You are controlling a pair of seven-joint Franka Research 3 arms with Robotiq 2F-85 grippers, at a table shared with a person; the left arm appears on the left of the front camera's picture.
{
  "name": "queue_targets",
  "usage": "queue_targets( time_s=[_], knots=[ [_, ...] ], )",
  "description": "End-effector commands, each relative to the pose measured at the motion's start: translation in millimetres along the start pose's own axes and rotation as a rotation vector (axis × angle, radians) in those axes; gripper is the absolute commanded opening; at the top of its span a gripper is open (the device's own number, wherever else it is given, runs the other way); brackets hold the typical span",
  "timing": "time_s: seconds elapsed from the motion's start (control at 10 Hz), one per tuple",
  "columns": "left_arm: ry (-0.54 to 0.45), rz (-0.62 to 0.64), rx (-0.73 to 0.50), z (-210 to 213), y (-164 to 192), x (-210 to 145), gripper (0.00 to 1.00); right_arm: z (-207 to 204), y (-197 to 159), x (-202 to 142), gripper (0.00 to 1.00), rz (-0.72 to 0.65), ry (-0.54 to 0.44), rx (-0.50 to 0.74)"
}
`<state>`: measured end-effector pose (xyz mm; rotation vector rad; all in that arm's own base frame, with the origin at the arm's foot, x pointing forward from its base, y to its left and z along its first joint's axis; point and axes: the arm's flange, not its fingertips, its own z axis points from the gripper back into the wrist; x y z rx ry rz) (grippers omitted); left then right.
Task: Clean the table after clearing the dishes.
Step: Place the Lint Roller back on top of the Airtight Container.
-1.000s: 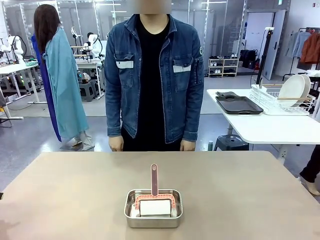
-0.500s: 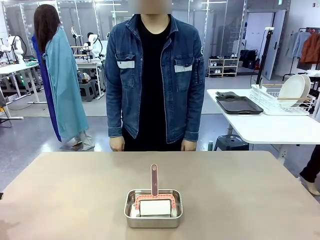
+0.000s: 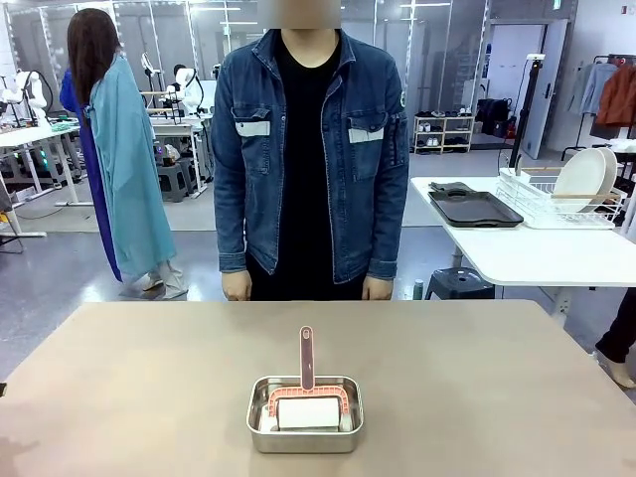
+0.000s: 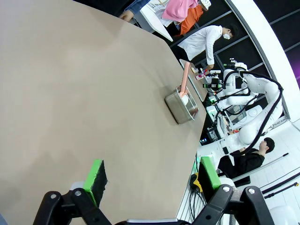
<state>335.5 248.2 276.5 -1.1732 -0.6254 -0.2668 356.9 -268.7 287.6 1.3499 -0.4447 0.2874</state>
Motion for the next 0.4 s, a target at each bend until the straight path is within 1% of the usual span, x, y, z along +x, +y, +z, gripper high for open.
queue_targets(
  time_s=[0.0, 0.3],
  knots=[
    [0.013, 0.012, 0.009, 3.9, -4.4, -0.4, 1.00, -0.9, 3.3, -0.2, 1.00, -0.004, 0.011, -0.012],
    [0.013, 0.012, 0.009, 3.9, -4.4, -0.4, 1.00, -0.9, 3.3, -0.2, 1.00, -0.004, 0.011, -0.012]
  ],
)
